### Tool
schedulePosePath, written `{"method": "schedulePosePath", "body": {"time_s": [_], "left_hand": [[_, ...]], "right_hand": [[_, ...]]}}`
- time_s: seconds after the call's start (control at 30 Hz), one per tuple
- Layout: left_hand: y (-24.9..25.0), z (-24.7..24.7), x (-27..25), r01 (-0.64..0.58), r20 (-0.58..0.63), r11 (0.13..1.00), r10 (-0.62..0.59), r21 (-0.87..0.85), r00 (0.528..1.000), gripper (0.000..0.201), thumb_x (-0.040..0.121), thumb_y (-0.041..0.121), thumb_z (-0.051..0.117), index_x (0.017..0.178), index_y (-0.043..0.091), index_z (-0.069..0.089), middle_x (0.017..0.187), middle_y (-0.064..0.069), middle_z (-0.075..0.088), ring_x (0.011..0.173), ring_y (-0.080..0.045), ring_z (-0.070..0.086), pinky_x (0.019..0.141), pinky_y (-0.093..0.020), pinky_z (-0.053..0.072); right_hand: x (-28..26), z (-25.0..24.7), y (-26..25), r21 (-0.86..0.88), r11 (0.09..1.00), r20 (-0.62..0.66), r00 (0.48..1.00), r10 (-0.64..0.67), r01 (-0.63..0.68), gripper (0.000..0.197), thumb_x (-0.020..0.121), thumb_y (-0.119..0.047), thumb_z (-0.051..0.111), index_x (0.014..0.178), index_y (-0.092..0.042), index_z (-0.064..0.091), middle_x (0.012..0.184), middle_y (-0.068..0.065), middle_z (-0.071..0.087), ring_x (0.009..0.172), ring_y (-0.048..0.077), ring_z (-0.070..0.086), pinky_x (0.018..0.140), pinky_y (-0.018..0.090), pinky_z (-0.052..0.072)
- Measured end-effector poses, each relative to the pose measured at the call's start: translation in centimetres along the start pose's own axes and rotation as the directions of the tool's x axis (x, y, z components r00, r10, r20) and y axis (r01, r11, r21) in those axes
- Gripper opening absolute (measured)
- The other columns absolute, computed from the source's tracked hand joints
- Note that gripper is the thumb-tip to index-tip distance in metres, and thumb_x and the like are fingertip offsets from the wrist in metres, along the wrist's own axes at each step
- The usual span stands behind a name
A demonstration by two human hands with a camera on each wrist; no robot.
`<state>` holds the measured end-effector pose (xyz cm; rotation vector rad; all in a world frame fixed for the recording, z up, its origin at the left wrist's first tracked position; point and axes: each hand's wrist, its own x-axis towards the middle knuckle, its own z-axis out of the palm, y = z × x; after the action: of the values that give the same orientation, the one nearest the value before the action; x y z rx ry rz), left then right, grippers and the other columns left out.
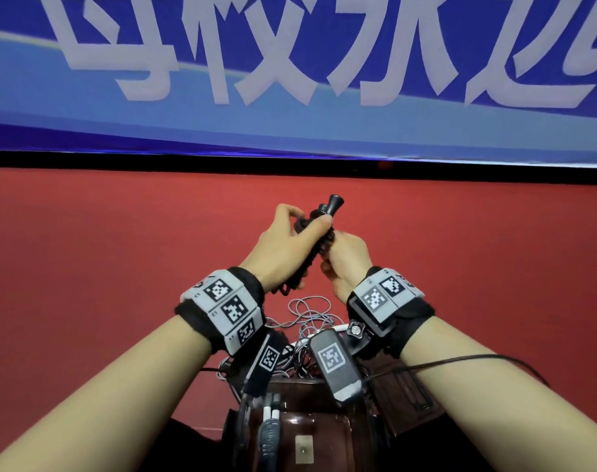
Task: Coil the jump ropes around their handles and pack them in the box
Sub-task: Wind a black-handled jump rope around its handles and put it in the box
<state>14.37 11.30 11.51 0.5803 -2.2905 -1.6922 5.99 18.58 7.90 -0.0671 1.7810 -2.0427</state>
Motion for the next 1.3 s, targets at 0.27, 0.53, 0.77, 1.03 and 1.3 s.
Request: {"method": "schedulePosePath", "body": {"time_s": [0.27, 0.53, 0.77, 1.03, 1.3], "left_hand": [[0.2, -0.3, 0.0, -0.244, -0.151, 0.966, 0.23, -0.085, 0.961, 0.031, 0.083, 0.03, 0.076, 0.097, 0.012, 0.055, 0.084, -0.005, 0.063, 0.052, -0.016, 0.053, 0.04, -0.026, 0.044], [0.0, -2.7, 2.1, 0.228, 0.141, 0.493, -0.209, -0.839, 0.968, 0.041, 0.09, 0.052, 0.053, 0.083, 0.012, 0.053, 0.07, -0.001, 0.048, 0.04, -0.006, 0.048, 0.031, -0.015, 0.04], [-1.1, -2.5, 2.6, 0.222, 0.052, 0.706, -0.254, -0.673, 0.966, 0.038, 0.098, 0.048, 0.041, 0.104, 0.011, 0.047, 0.066, -0.004, 0.048, 0.037, -0.011, 0.05, 0.035, -0.014, 0.038], [-0.8, -3.0, 2.8, 0.18, -0.01, 0.835, -0.217, -0.52, 0.976, 0.036, 0.096, 0.045, 0.043, 0.103, 0.01, 0.049, 0.071, -0.009, 0.053, 0.039, -0.014, 0.051, 0.035, -0.017, 0.036], [-1.9, -2.5, 2.7, 0.208, -0.067, 0.956, -0.226, -0.206, 0.972, 0.05, 0.084, 0.056, 0.05, 0.096, 0.009, 0.064, 0.072, -0.006, 0.061, 0.055, -0.021, 0.053, 0.054, -0.026, 0.04]], "right_hand": [[-0.8, 0.3, -0.6, 0.118, 0.989, 0.068, 0.993, -0.096, 0.088, 0.024, 0.099, -0.018, 0.05, 0.08, -0.012, 0.063, 0.058, -0.004, 0.048, 0.045, 0.005, 0.04, 0.041, 0.019, 0.033], [-2.3, 0.7, -0.1, -0.076, 0.997, 0.256, 0.966, 0.029, -0.01, 0.022, 0.096, -0.026, 0.059, 0.099, -0.004, 0.063, 0.057, -0.006, 0.041, 0.044, 0.003, 0.04, 0.041, 0.016, 0.038], [-2.0, -0.8, -1.9, -0.22, 0.968, 0.411, 0.889, 0.203, -0.12, 0.032, 0.094, -0.02, 0.058, 0.12, -0.001, 0.063, 0.053, -0.007, 0.039, 0.04, 0.003, 0.036, 0.038, 0.014, 0.032], [-2.5, -1.4, -3.0, -0.376, 0.919, 0.497, 0.81, 0.311, -0.122, 0.026, 0.099, -0.025, 0.05, 0.074, -0.017, 0.049, 0.05, -0.01, 0.039, 0.039, 0.003, 0.032, 0.037, 0.013, 0.029], [-2.7, -1.2, -1.9, -0.462, 0.883, 0.492, 0.803, 0.335, -0.085, 0.026, 0.099, -0.025, 0.052, 0.075, -0.015, 0.052, 0.051, -0.008, 0.039, 0.04, 0.002, 0.034, 0.039, 0.013, 0.03]]}}
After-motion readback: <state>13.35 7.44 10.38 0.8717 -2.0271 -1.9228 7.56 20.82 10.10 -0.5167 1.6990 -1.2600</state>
